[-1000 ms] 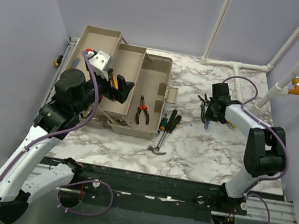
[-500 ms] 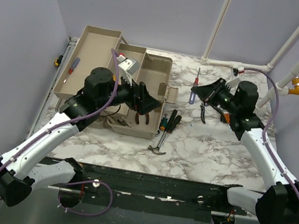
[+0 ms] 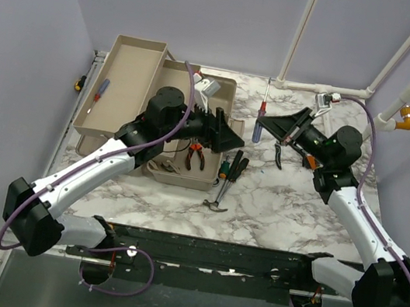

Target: Pack the tool kit

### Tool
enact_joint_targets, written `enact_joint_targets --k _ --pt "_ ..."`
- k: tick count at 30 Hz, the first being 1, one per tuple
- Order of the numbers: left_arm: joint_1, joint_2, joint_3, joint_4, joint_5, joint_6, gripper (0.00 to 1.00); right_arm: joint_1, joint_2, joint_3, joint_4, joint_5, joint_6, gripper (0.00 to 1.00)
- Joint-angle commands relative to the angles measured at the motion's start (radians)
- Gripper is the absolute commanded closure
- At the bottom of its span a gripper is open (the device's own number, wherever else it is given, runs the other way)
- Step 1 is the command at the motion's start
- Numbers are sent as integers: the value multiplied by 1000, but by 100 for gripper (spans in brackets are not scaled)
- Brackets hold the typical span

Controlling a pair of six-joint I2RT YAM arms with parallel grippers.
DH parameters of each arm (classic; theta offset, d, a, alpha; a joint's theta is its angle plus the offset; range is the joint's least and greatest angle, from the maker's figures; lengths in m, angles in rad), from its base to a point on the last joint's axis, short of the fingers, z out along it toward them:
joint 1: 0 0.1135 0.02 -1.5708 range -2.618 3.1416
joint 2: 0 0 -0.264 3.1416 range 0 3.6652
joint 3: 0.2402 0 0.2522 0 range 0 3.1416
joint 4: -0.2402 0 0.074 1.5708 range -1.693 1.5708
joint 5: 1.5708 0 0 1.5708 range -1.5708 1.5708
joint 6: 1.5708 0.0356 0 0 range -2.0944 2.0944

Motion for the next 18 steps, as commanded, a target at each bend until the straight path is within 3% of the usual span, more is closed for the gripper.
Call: enact_joint_targets --k 1,8,12,15,18 --pt "-16 67 67 89 63 -57 29 18 -26 -2 88 -58 46 99" --pt "-42 136 120 130 88 -94 36 32 -21 0 104 -66 58 99" --pt "-49 158 137 137 94 -99 45 42 -19 -11 137 -67 77 99" --pt "-51 174 140 152 104 -110 54 46 -15 -16 151 -69 84 99" --pt "-50 180 126 195 112 -126 71 55 -11 -18 157 -67 89 99"
